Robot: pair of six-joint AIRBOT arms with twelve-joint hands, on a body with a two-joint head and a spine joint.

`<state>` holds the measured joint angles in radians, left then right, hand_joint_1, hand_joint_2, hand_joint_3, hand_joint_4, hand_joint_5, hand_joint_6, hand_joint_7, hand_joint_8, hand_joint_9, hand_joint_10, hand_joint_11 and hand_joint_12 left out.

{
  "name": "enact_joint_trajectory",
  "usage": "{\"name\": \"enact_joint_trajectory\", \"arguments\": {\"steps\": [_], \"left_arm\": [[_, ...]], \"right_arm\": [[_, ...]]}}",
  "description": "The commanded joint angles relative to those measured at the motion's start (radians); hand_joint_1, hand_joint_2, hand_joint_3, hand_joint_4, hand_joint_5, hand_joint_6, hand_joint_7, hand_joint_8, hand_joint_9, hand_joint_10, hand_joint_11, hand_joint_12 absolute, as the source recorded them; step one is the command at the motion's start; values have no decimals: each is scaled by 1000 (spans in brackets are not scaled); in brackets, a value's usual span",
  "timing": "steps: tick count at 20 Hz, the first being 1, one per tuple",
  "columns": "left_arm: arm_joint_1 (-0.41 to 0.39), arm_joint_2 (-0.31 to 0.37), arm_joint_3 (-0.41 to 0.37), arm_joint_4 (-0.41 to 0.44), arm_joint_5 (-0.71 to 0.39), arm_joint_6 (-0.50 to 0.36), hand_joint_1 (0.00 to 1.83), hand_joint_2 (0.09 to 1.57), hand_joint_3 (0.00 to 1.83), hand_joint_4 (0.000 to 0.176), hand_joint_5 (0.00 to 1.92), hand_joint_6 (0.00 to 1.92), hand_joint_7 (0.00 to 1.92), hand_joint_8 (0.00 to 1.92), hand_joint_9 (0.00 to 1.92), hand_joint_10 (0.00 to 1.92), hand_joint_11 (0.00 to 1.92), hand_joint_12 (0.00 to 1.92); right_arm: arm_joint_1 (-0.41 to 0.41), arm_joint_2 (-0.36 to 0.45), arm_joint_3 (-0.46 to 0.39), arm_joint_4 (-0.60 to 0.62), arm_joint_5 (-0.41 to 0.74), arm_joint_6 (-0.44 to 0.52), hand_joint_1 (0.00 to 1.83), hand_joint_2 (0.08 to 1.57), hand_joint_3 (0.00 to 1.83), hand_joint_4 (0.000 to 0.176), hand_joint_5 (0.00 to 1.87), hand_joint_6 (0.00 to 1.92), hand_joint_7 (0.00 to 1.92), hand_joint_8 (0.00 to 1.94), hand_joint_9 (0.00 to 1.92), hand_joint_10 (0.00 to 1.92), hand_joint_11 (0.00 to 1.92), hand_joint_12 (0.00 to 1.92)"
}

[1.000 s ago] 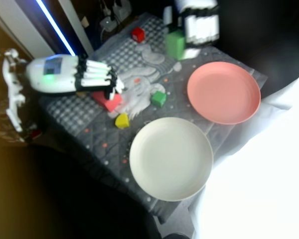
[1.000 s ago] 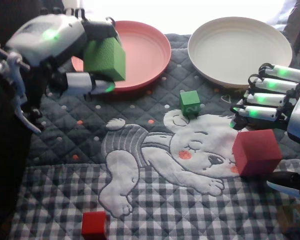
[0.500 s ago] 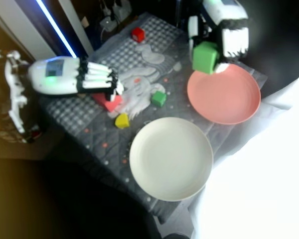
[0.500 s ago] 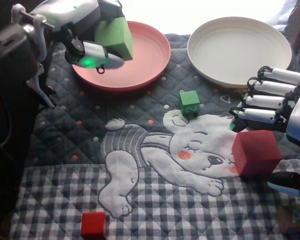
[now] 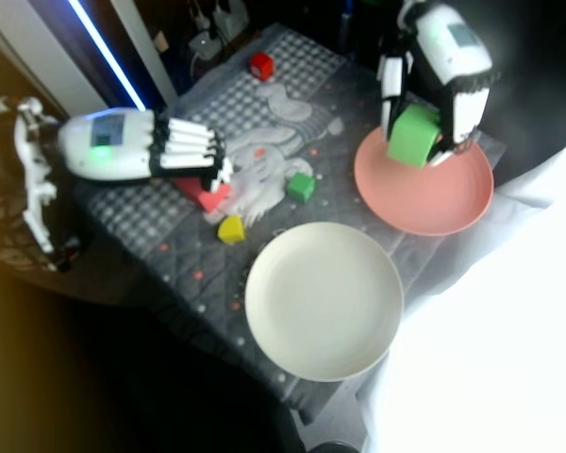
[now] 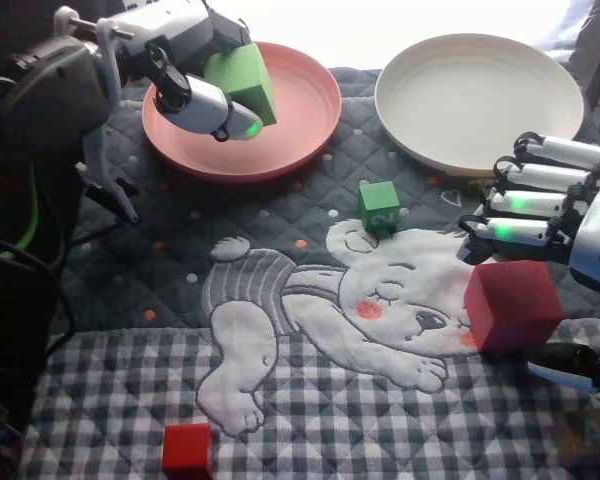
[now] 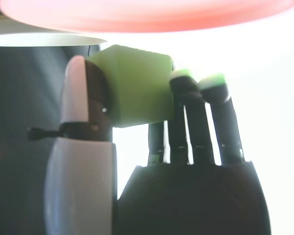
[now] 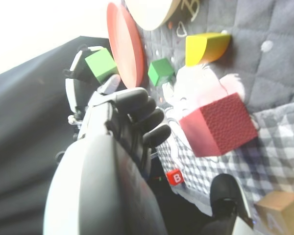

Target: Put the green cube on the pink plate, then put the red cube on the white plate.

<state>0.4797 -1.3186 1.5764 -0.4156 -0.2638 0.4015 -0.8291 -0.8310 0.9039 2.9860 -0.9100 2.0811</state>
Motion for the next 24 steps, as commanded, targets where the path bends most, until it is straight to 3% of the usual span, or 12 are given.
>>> {"name": "enact_joint_trajectory", "arguments": {"steps": [1,3,4,5,7,8,9,11,13,17,20,24], "left_arm": [[-13,-3,11,-8,-108,-4,844,1091,0,0,434,441,427,253,162,540,10,1078],[-13,-4,12,-10,-108,-4,679,1028,0,38,268,103,243,16,55,149,0,202],[-13,-4,12,-10,-109,-4,602,991,0,61,167,28,159,2,23,63,0,40],[-13,-3,12,-10,-111,-4,577,942,0,109,120,5,121,0,4,25,0,7],[-12,-1,10,-12,-115,-4,571,916,0,153,5,0,166,22,108,62,84,41],[-11,1,7,-12,-121,-4,561,852,70,171,0,0,176,19,88,128,16,388],[-6,7,-5,-12,-135,-4,554,857,43,175,0,0,214,35,116,244,2,962],[7,41,-54,-10,-192,-4,479,878,10,170,0,0,222,55,4,604,0,1336],[24,83,-118,1,-263,-4,327,931,14,134,0,0,165,30,0,532,0,1251],[88,201,-296,48,-461,-4,309,930,3,135,28,0,153,2,0,397,0,1222],[155,281,-416,86,-636,-4,284,1008,0,89,99,11,264,44,0,704,0,1497],[235,337,-489,139,-799,-4,337,1030,3,141,88,1,229,22,0,567,0,1473]], "right_arm": [[4,0,2,23,-114,3,840,699,493,0,421,663,374,632,176,1004,0,1711],[4,0,2,23,-114,3,881,725,457,0,417,618,370,596,150,998,0,1702],[4,0,2,23,-114,3,903,727,455,0,400,645,347,630,123,1031,0,1698],[4,0,3,23,-114,3,907,730,454,0,399,653,342,639,129,1043,0,1697],[4,0,4,23,-114,3,887,729,432,0,394,647,331,645,128,1034,0,1687],[4,-1,4,23,-114,3,901,732,436,0,381,642,315,644,108,1038,0,1708],[4,-1,5,23,-114,3,902,730,448,0,369,641,293,663,83,1090,0,1768],[4,-1,7,23,-114,3,915,701,452,0,373,649,308,664,89,1075,0,1764],[5,-2,10,23,-114,3,880,648,502,0,330,693,260,689,33,1092,0,1748],[13,-10,19,23,-105,3,744,488,700,0,288,702,303,680,100,1024,0,1680],[32,-28,36,23,-45,3,879,422,748,0,294,750,299,671,74,1082,0,1723],[42,-52,57,23,-1,3,890,548,586,0,355,663,409,481,206,925,0,1679]]}}
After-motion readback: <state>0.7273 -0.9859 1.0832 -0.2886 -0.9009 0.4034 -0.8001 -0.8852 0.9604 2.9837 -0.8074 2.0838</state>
